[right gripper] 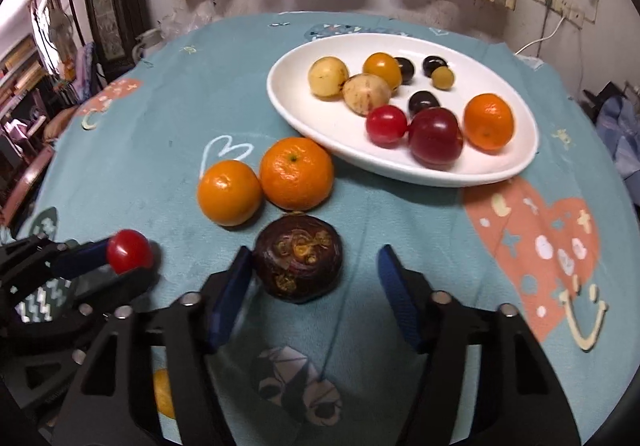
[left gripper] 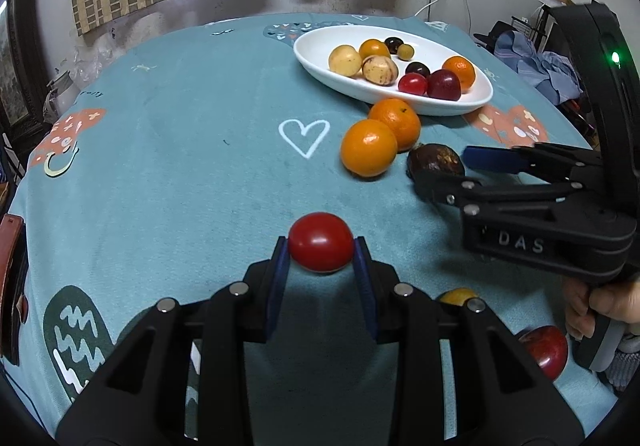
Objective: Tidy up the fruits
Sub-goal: 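Grasp another red cherry tomato with the left tool while the right tool grasps the dark plum, then lower both fruits onto the plate and open both tools, then move the open left tool toward the two oranges beside the plate, then grasp an orange with the left tool while the right tool grasps the other orange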
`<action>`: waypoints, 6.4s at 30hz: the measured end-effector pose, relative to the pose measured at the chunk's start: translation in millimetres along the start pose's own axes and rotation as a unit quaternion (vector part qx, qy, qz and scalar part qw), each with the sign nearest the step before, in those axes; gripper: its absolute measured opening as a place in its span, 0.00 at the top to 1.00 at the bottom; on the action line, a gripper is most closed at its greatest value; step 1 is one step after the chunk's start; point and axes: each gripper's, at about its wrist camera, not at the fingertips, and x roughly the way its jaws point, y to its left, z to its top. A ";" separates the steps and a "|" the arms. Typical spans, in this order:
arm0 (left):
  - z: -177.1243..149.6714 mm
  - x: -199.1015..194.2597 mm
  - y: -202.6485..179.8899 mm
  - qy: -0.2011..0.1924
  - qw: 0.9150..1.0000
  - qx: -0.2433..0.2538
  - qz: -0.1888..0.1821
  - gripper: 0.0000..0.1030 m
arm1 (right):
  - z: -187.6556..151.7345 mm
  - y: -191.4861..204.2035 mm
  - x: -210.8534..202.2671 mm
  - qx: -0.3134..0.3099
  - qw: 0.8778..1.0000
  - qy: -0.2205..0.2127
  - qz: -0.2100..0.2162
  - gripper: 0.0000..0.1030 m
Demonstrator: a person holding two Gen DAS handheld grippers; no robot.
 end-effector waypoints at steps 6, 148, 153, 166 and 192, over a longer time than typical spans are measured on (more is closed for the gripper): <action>-0.5 3.7 -0.6 0.005 1.000 0.000 -0.005 0.68 | -3.9 6.4 -5.9 -0.011 1.000 -0.010 -0.002 0.57; 44.4 16.8 28.8 -0.034 0.996 -0.069 0.044 0.14 | -28.9 -52.7 -109.8 0.121 0.985 -0.119 0.030 0.11; 58.5 28.0 3.6 -0.044 0.997 -0.019 0.059 0.16 | -29.4 -55.0 -110.9 0.126 0.984 -0.121 0.029 0.11; 76.2 59.4 -0.7 -0.021 0.999 -0.005 0.035 0.40 | -30.5 -54.6 -105.7 0.124 0.985 -0.113 0.028 0.11; 29.8 -0.9 29.4 -0.031 0.998 -0.043 0.029 0.63 | -18.0 -25.6 -62.9 0.075 0.994 -0.070 0.025 0.18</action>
